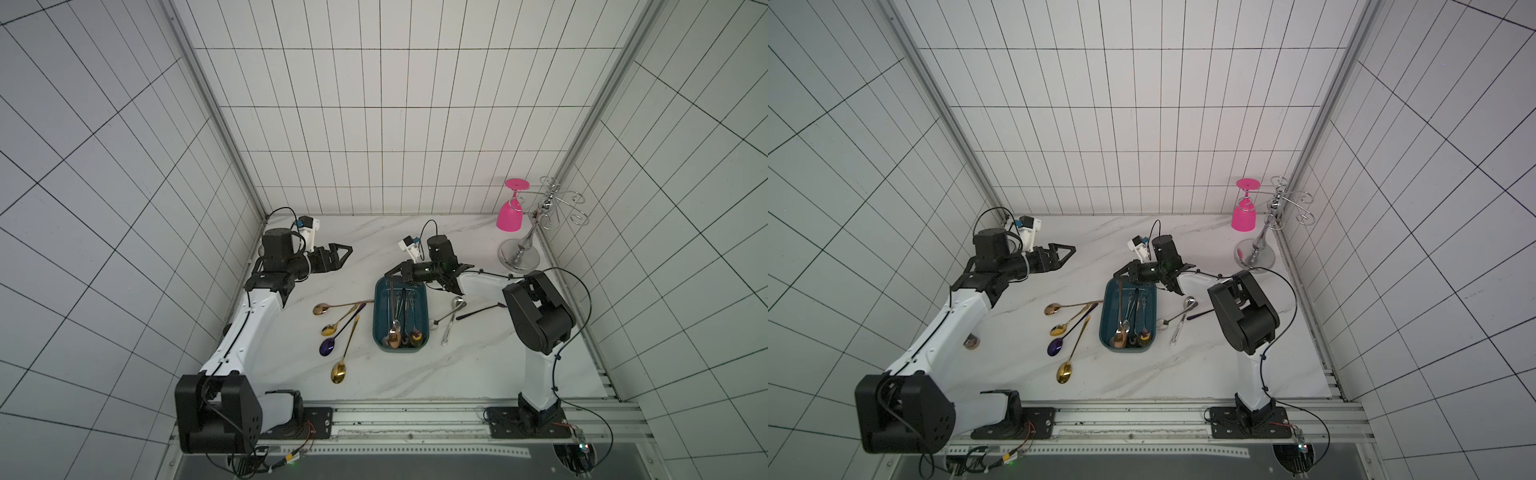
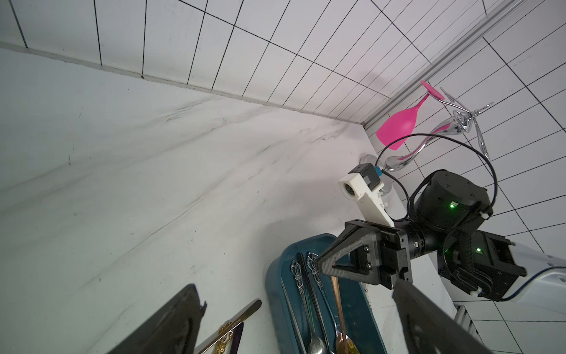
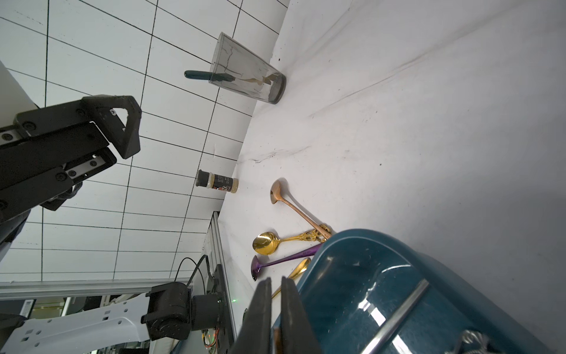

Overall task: Put the spoon into the storage box
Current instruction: Place the spoon in the storage box, then pick up the spoon from the center of the board.

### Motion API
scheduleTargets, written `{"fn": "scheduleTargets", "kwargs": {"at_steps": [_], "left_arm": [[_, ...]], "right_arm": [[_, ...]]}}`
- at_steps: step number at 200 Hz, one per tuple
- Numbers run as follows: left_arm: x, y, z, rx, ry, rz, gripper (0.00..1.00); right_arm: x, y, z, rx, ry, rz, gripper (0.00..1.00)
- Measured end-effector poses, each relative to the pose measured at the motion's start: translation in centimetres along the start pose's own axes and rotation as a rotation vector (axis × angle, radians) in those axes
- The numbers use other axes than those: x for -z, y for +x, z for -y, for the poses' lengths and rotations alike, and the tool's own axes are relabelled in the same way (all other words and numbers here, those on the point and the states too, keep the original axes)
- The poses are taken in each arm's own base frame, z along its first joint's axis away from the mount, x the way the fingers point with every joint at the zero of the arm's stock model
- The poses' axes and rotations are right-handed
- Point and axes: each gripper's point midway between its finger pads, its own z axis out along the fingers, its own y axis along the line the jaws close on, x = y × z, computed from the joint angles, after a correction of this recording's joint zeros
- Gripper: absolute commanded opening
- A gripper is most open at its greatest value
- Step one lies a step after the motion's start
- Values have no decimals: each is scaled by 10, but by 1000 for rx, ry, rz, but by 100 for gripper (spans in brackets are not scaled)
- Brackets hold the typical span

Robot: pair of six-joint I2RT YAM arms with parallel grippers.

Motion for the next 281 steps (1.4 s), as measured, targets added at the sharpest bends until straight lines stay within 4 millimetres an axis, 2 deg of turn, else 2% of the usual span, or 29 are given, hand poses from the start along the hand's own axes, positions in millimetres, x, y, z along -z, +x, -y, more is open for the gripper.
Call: {"fn": "scheduleTargets", "kwargs": {"at_steps": [62,101,132,158,211,281], "left_arm": [[1,0,-1,-19,-8,-1,99],[2,3,-2,-64,-25,-24,99],[7,2,-6,-145,-70,-47,99],[10,8,-9,-228,-108,-93,98],[15,39,-17,-449,-159,-251,98],[14,87,-40,-754,-241,-472,91]], "right_arm": [[4,-5,-2,24,23,23,30],[31,-26,-26,92,47,89,38],[56,-41,-47,164,77,147,41],[69,-45,-51,188,114,168,43],[95,-39,-56,216,220,180,54],[159,-37,-73,288,397,260,71]]}}
